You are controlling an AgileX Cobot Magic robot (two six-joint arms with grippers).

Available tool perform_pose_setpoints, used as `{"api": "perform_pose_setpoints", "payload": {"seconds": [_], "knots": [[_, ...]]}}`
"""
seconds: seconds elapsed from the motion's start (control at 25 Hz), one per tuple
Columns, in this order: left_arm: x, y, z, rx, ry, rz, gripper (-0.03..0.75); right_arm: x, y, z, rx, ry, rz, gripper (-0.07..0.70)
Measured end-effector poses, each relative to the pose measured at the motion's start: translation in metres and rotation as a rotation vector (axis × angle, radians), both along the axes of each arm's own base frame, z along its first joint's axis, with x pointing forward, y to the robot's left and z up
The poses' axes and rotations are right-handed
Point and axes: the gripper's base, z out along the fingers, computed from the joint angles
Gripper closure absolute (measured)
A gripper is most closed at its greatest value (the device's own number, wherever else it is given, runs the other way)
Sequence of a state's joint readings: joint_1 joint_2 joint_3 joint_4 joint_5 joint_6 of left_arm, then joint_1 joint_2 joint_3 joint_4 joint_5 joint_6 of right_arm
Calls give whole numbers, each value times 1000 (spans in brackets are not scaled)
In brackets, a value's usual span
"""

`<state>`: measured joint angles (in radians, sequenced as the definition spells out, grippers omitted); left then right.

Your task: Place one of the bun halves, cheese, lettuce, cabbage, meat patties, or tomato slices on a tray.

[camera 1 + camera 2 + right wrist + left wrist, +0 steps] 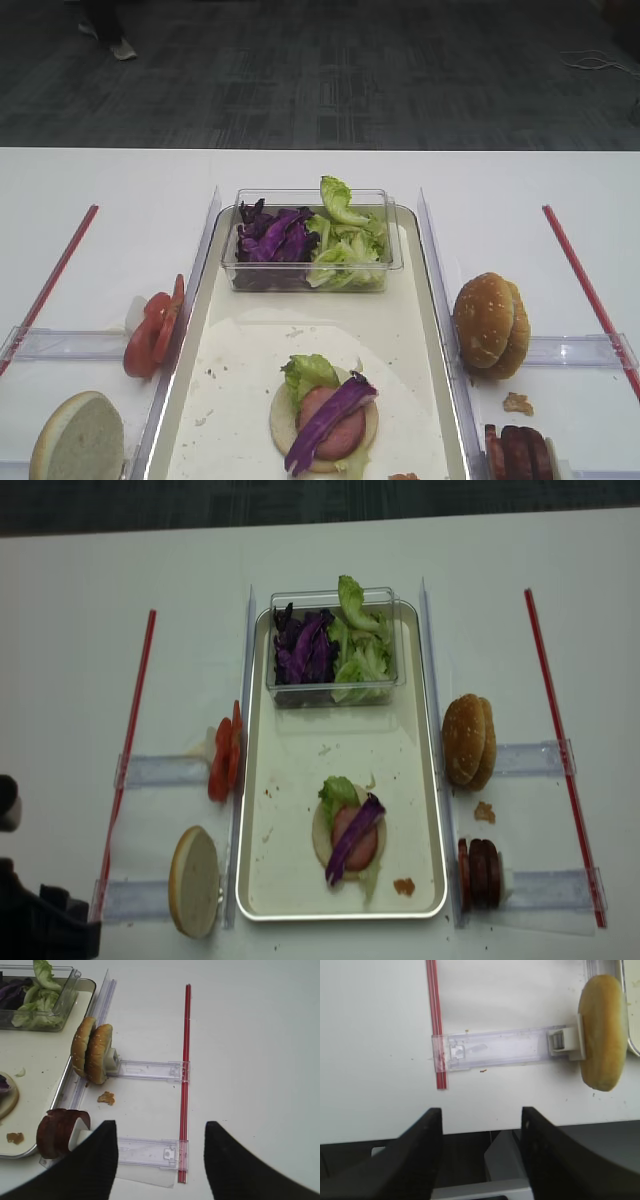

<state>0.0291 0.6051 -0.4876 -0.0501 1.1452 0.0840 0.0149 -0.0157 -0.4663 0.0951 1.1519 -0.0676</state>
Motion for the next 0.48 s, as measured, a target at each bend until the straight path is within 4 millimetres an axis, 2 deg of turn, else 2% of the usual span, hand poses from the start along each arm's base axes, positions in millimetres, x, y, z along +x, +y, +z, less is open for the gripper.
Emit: {"api": "perform_pose_setpoints", "payload": {"seconds": [0.48], "knots": [[-5, 0, 1, -1, -28, 5, 374, 0, 0, 0, -1, 0, 1, 220]]}}
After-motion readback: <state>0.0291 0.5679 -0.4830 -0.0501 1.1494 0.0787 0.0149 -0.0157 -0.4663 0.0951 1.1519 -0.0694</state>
